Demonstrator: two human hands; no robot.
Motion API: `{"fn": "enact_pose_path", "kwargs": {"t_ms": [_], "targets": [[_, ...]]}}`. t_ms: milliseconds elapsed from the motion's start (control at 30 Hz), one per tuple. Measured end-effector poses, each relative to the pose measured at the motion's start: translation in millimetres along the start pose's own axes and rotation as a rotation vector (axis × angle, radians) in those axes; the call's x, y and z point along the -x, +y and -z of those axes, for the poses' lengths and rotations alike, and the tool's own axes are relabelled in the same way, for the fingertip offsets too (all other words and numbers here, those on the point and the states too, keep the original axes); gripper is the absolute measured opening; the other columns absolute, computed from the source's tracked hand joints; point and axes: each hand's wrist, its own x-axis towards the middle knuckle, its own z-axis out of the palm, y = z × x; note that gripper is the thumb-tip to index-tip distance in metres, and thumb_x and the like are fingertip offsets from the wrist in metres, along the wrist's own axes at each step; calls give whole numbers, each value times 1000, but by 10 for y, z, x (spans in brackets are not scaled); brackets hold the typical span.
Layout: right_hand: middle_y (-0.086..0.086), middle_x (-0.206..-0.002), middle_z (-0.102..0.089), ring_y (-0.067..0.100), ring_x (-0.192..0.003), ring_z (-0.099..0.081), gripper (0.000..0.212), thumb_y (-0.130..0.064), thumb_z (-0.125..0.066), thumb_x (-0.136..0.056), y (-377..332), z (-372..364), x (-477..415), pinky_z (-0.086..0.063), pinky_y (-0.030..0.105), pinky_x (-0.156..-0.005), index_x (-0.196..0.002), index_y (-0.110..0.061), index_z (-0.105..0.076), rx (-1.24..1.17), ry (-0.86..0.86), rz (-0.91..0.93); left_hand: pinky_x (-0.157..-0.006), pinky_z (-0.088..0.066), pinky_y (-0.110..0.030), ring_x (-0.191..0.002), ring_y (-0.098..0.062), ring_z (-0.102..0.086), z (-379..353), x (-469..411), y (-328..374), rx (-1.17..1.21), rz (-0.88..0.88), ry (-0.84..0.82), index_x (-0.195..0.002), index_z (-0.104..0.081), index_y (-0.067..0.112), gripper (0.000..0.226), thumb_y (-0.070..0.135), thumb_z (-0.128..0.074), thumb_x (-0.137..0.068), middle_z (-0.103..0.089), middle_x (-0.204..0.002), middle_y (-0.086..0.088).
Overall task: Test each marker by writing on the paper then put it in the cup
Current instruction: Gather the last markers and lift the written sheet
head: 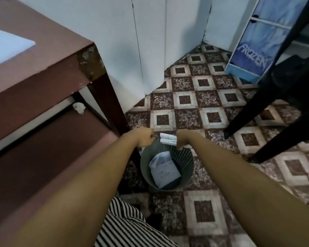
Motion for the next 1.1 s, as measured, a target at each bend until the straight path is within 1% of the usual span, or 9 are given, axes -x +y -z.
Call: {"fn": "enact_pose_path", "kwargs": {"t_ms": [100,267,333,433,533,633,800,933,1100], "targets": [[14,-107,-59,23,-85,-54,45,-12,-70,-79,-40,-100,-51,-46,30,-74,-120,0,-56,23,-29,6,-88,-44,-38,-86,-23,-48,-85,-42,-38,1,-3,-22,-92,-54,12,21,20,-35,-96,-61,-115,-17],[7,-84,-52,22,-79,-51,28,-12,-68,-80,-120,-115,-66,-43,29,-69,-104,-1,-58,56,-85,31,-78,-39,-37,-84,-20,-39,-157,-121,-92,43,7,-50,-98,-51,14,20,23,-33,-98,-51,-99,-15],[7,-83,-52,20,-73,-50,28,-13,-68,-81,-142,-99,-79,-41,27,-64,-103,2,-59,47,-96,39,-82,-40,-37,-86,-20,-40,-165,-143,-103,60,11,-49,-105,-56,8,29,24,-33,-97,-55,-107,-15],[10,-93,-53,22,-85,-49,34,-16,-64,-87,-139,-66,-83,-46,31,-77,-115,1,-59,16,-78,96,-95,-44,-41,-95,-25,-49,-150,-141,-89,51,10,-53,-122,-54,3,38,23,-33,-97,-56,-124,-18],[2,-76,-46,21,-89,-47,14,-10,-51,-93,-135,1,-12,-45,32,-89,-95,0,-61,-42,-18,112,-95,-43,-41,-108,-31,-53,-104,-116,-20,17,0,-60,-125,-51,2,39,24,-33,-99,-54,-126,-18],[12,-87,-55,26,-88,-51,20,-5,-44,-93,-93,42,-23,-46,36,-82,-76,-4,-54,-74,31,102,-89,-44,-37,-104,-30,-54,-62,-99,49,6,-8,-70,-124,-51,2,38,25,-34,-99,-55,-122,-17],[14,-91,-54,23,-87,-49,15,-7,-43,-95,-49,182,58,-40,31,-75,-90,-3,-57,-114,63,104,-76,-43,-34,-86,-25,-52,33,-79,126,16,-33,-23,-114,-57,2,33,22,-36,-98,-60,-107,-14],[19,-109,-62,32,-99,-59,27,-10,-46,-95,-35,338,145,-46,35,-86,-109,7,-61,-169,80,111,-79,-46,-34,-87,-24,-54,159,-82,164,-3,-29,25,-108,-60,4,31,24,-38,-96,-62,-107,-12],[14,-95,-59,23,-87,-53,23,-7,-46,-94,-36,615,310,-41,30,-75,-72,-11,-53,-179,149,136,-87,-46,-34,-100,-26,-57,405,-34,227,6,-20,88,-115,-59,7,31,22,-41,-95,-61,-115,-10]]}}
